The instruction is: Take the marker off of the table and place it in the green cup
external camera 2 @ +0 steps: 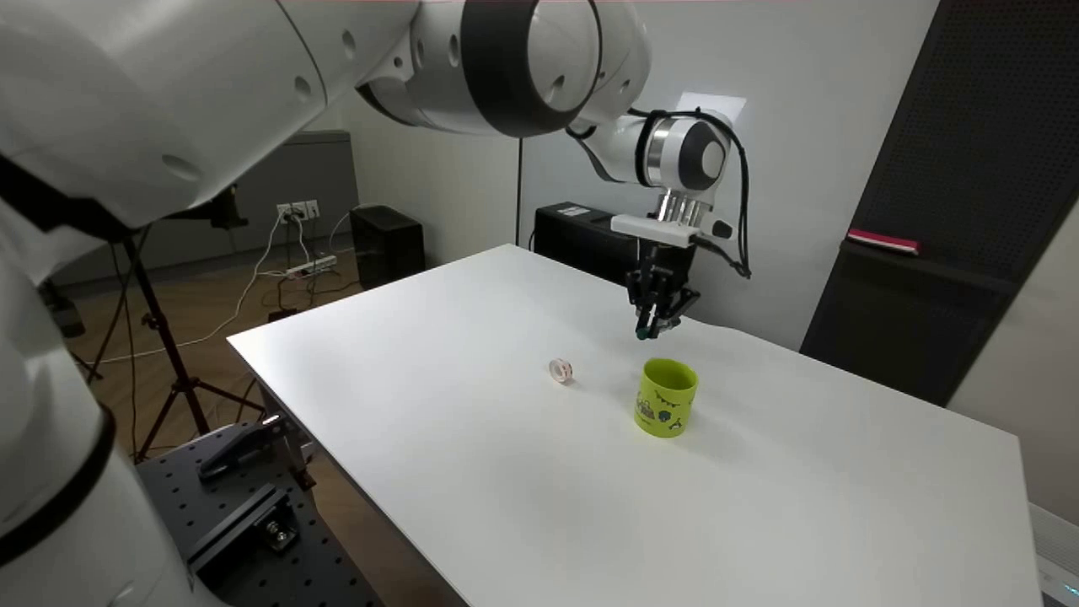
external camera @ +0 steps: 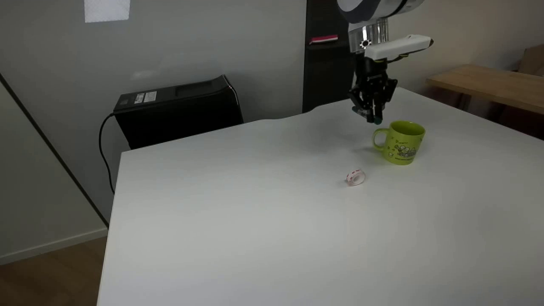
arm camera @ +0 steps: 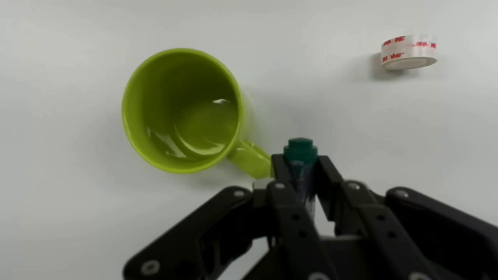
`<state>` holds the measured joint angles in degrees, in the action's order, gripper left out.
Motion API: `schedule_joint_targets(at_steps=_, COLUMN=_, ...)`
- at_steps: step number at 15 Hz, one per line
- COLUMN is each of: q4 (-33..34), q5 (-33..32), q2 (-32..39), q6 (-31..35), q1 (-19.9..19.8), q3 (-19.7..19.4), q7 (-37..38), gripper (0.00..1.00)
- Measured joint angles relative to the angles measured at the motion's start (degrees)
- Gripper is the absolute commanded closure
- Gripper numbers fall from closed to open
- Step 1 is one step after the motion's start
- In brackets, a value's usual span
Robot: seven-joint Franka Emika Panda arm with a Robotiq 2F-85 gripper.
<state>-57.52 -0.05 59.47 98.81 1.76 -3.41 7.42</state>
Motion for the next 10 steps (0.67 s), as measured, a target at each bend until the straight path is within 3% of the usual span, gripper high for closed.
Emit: schedule_joint_targets(at_steps=10, q4=-0.1, q5=9.29, q2=-6.21, q6=-10.09, q1=-4.1, q3=-0.01, q7=4.9, gripper=0.94)
